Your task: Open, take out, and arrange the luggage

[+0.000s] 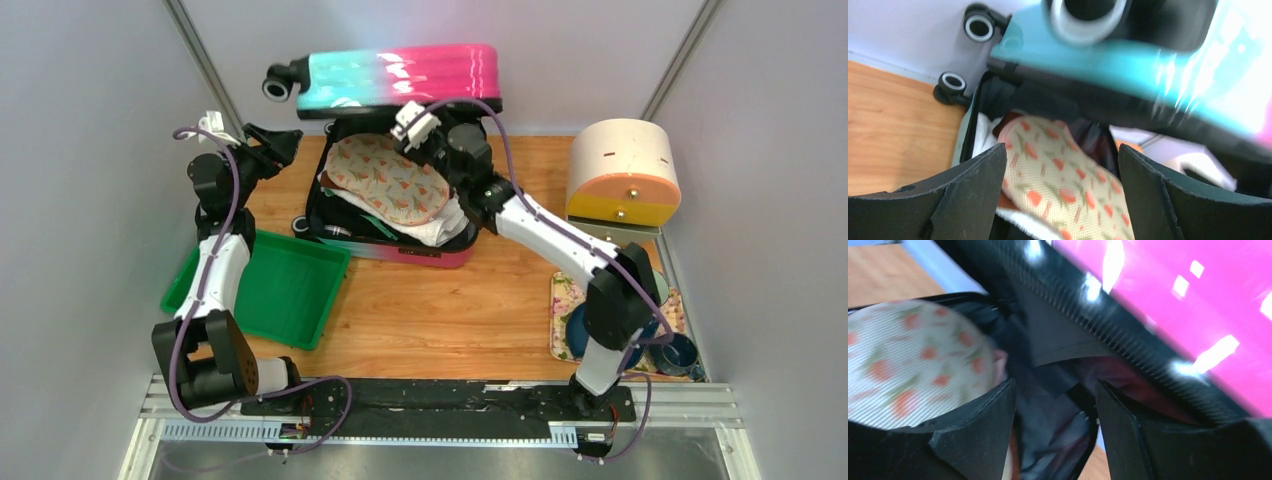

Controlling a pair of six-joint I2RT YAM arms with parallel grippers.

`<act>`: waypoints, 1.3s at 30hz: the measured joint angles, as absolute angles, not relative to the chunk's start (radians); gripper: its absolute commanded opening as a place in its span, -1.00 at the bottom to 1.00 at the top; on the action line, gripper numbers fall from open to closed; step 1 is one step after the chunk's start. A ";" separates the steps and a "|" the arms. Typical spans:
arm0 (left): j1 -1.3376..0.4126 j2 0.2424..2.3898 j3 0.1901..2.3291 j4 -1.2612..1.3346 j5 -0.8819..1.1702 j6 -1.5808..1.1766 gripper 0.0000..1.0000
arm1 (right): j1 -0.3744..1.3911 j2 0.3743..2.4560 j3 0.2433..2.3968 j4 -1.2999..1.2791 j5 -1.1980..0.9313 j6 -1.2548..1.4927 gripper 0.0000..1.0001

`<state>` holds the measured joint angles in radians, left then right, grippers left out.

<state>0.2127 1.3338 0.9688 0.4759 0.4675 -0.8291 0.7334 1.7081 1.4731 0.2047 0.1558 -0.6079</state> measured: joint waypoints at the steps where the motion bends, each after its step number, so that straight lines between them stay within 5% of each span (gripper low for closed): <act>1: 0.213 1.312 0.957 0.446 0.476 -0.786 0.80 | 0.708 1.754 1.529 0.208 0.156 -0.610 0.35; 9: 0.236 1.222 0.896 0.164 0.522 -0.455 0.70 | 0.505 2.045 1.982 0.228 0.174 -0.619 0.47; 17: 0.235 1.476 0.991 -0.014 0.480 -0.256 0.60 | 0.435 2.215 2.213 0.243 0.194 -0.636 0.65; 26: 0.183 1.654 1.105 -0.139 0.484 -0.130 0.12 | 0.422 2.300 2.311 0.298 0.186 -0.672 0.72; 29: 0.137 1.642 1.072 -0.157 0.505 -0.096 -0.17 | 0.410 2.321 2.328 0.324 0.186 -0.684 0.75; 34: 0.125 1.592 1.004 -0.154 0.478 -0.043 -0.94 | 0.392 2.325 2.328 0.344 0.191 -0.694 0.77; 39: 0.100 1.506 0.921 -0.149 0.433 -0.041 -1.00 | 0.379 2.325 2.306 0.370 0.192 -0.698 0.80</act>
<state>0.0998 1.5063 0.9215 -0.1493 0.4332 -0.0406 0.3786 2.3245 2.3062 0.3702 0.1917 -0.6979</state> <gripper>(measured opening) 0.029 0.887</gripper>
